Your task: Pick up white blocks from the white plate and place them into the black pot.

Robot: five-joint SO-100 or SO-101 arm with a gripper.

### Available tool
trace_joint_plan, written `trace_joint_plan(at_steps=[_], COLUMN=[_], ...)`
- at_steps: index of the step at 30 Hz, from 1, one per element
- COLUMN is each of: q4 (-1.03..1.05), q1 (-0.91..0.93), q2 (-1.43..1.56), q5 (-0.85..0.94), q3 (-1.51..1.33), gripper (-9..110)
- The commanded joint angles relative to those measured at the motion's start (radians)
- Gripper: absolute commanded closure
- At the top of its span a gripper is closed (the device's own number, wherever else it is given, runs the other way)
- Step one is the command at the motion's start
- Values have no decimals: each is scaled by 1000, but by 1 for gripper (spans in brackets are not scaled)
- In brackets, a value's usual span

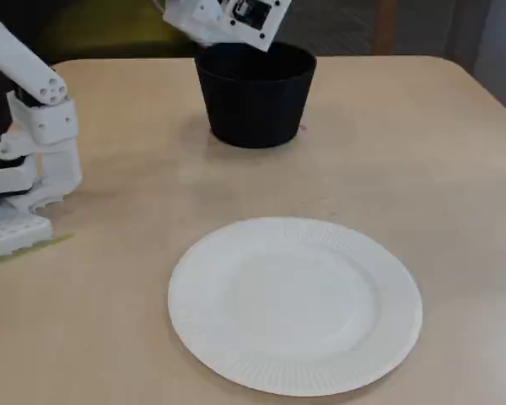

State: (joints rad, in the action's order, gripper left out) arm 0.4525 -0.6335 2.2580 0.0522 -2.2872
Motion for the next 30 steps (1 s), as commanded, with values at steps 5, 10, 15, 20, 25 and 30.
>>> trace_joint_plan(at_steps=[5,10,15,20,25,30], q4=[233,413,416,446,437,420], q1=[327,508,546,566,571,581], q2=[417,681,950,994,994,994], q5=[-14,-12,-15,3,0,14], q3=[32,-133,-437,-580,-698,-747], gripper=[104,104,104,104,104,104])
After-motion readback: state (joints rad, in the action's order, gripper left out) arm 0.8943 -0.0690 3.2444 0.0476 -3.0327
